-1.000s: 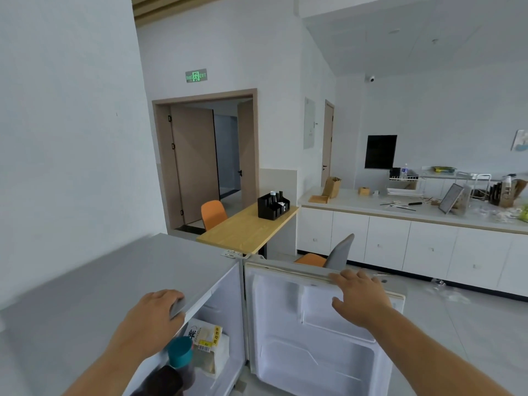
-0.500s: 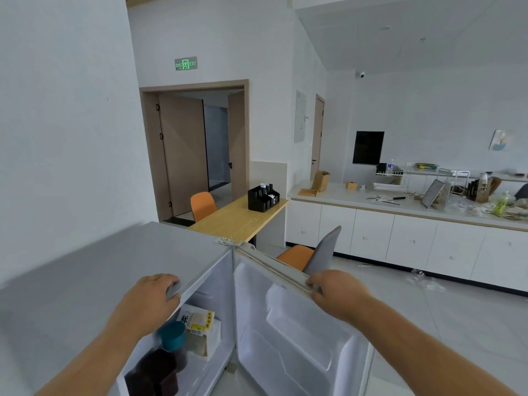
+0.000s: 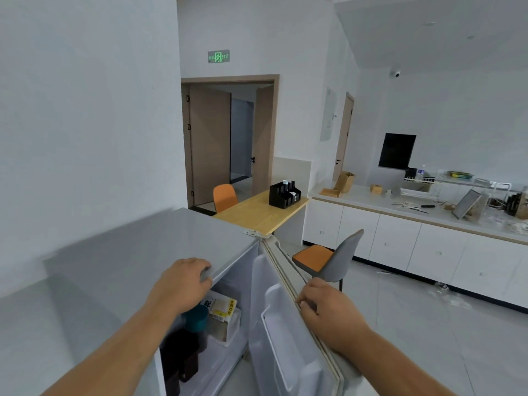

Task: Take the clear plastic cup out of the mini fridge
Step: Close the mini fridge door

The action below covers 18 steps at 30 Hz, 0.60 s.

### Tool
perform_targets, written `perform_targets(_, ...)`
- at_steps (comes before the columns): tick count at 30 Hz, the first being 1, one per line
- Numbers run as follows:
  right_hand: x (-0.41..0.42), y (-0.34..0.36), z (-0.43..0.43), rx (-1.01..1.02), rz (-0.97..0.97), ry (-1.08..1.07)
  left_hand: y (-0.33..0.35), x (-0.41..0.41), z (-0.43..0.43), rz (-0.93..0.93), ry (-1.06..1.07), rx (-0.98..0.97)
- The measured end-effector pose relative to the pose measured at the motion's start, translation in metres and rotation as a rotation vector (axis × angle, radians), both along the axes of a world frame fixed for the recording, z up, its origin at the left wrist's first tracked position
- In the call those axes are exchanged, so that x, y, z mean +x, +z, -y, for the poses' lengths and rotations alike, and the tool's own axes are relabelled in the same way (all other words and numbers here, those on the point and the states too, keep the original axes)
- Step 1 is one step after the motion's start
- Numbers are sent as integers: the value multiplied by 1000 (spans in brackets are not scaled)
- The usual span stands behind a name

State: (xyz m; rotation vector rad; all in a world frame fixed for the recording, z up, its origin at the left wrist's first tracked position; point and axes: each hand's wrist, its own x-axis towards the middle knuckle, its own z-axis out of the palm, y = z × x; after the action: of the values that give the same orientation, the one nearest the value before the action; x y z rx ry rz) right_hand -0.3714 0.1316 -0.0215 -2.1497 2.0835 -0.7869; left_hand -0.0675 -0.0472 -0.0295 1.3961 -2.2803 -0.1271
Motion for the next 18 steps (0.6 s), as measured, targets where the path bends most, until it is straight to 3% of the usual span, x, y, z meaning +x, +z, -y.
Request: perform_targets(18, 89, -18, 36, -96, -59, 180, 1, 3, 0, -24, 4, 14)
